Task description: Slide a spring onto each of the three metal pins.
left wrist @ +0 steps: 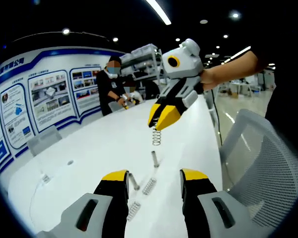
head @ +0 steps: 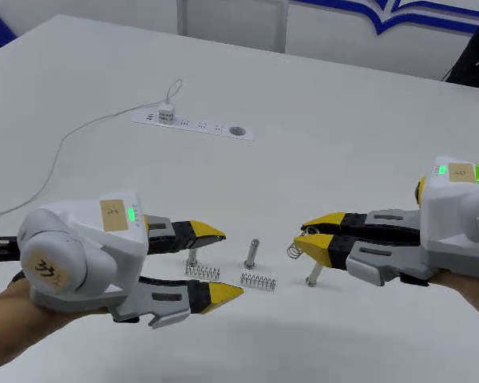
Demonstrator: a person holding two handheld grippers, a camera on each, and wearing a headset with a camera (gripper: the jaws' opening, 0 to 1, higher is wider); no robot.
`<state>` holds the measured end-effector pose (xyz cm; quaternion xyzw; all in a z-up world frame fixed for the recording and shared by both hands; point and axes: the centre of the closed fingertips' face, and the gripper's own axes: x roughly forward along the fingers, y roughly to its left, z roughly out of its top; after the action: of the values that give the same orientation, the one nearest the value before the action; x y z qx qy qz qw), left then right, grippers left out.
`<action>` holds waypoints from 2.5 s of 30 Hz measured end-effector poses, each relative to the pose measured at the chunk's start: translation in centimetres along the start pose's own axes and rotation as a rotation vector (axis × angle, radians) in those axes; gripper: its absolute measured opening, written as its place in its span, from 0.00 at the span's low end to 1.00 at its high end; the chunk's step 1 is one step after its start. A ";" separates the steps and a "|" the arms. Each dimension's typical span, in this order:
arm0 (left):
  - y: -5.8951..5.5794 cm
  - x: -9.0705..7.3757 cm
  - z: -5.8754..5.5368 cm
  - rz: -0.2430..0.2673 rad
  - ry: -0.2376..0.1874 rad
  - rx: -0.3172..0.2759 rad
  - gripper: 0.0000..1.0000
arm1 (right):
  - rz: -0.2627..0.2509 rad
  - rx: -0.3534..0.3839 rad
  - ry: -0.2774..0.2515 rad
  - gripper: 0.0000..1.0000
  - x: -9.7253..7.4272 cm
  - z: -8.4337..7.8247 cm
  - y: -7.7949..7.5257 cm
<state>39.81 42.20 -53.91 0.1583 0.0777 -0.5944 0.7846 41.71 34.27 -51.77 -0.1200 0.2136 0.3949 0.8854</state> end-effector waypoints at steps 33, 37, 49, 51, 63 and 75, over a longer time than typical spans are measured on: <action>5.2 -4.9 -4.0 0.255 0.048 -0.193 0.95 | -0.235 0.147 0.085 0.11 0.0 -6.0 -7.0; 5.0 -4.9 -4.7 0.274 0.058 -0.214 0.97 | -0.230 0.164 0.091 0.11 0.6 -6.5 -7.0; 5.0 -5.9 -6.4 0.345 0.067 -0.268 0.95 | -0.216 0.198 0.105 0.11 1.4 -7.7 -7.1; 4.8 -5.9 -6.7 0.344 0.073 -0.273 0.95 | -0.215 0.184 0.117 0.11 1.5 -7.8 -7.0; 4.5 -5.9 -7.4 0.359 0.082 -0.290 0.93 | -0.197 0.167 0.151 0.11 2.3 -8.4 -6.5; 3.7 -5.9 -8.3 0.365 0.099 -0.301 0.92 | -0.181 0.150 0.188 0.11 2.9 -9.5 -6.6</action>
<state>42.21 51.27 -59.27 0.0798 0.1738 -0.4160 0.8890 45.68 28.22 -61.19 -0.1086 0.3128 0.2832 0.9001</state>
